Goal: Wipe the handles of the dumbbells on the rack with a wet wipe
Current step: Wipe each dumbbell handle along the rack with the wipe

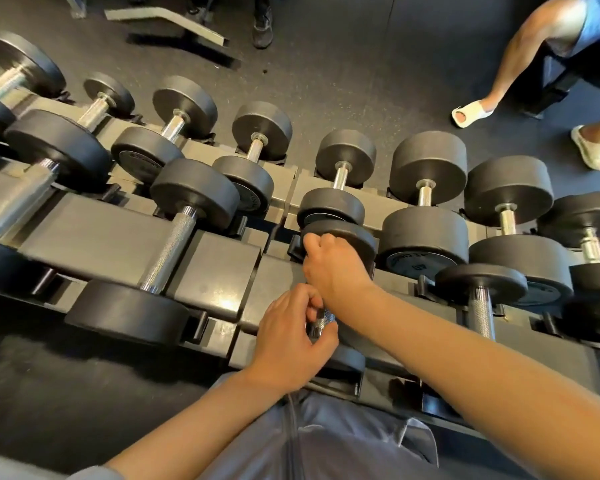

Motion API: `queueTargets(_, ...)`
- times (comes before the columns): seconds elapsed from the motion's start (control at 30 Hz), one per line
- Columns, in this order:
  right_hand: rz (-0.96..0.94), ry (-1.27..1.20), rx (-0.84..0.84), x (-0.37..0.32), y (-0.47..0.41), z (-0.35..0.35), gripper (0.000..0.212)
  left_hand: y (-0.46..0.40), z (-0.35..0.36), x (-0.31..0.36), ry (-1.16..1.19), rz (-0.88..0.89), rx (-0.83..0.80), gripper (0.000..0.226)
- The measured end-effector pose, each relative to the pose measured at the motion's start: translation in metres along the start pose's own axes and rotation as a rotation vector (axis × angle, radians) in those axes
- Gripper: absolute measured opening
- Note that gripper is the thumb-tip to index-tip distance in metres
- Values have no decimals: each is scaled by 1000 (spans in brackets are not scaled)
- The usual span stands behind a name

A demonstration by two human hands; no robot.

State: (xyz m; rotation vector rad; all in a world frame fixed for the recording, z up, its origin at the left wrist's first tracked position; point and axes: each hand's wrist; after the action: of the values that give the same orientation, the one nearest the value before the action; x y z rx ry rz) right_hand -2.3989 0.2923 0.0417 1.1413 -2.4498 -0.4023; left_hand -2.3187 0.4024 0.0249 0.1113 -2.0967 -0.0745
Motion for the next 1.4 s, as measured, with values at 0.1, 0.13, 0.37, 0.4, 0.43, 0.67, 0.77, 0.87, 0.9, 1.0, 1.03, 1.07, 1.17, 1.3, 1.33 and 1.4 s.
queueTargets(0.1,-99,117,-33,2,-6,-2,34,1,0,1,3,5,24,19)
queueTargets(0.13,-123,101,-32,5,-5,-2,32,1,0,1,0,9,32,18)
queueTargets(0.37,89,-373,386,30,40,47,49,0,2,2,-46,32,44,14)
queueTargets(0.4,167,-497,421,26,45,56,52,0,2,2,-49,34,47,14)
queueTargets(0.43,259,-658,423,19,48,59,47,0,2,2,-55,38,45,13)
queueTargets(0.67,1133,-2000,426,-17,22,55,21,-2,0,0,-66,43,-32,15)
queueTargets(0.77,1115,-2731,414,-19,18,60,23,-2,-1,0,-49,56,-28,15)
queueTargets(0.87,982,-2837,427,-18,22,63,19,-1,0,0,-31,53,-16,14)
queueTargets(0.9,982,-2707,432,-18,25,63,13,-1,0,1,-26,50,-11,15)
queueTargets(1.0,938,-2085,491,-9,38,57,14,0,-1,-1,-7,34,6,17)
queueTargets(1.03,872,-1839,518,-4,42,54,15,-1,-2,-1,-2,32,10,17)
queueTargets(1.07,788,-1590,530,0,45,49,16,-1,-2,-2,3,33,11,18)
queueTargets(1.17,500,-880,414,9,40,36,28,-1,-1,-1,-1,26,7,19)
queueTargets(1.3,195,-337,222,8,26,13,25,1,1,-3,62,-9,36,8)
queueTargets(1.33,128,-280,219,8,25,10,23,2,1,-2,126,-35,63,5)
queueTargets(1.4,43,-286,232,10,27,13,21,4,0,4,265,-121,145,6)
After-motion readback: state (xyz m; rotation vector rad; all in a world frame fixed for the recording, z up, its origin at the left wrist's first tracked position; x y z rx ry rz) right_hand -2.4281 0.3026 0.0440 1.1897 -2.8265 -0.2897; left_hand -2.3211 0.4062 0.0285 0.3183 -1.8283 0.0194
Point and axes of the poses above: each hand's wrist, its own y-axis away from the middle knuckle, its own z-axis out of the palm, x = y × z, and after that the axes turned 2 degrees about x, right-handed
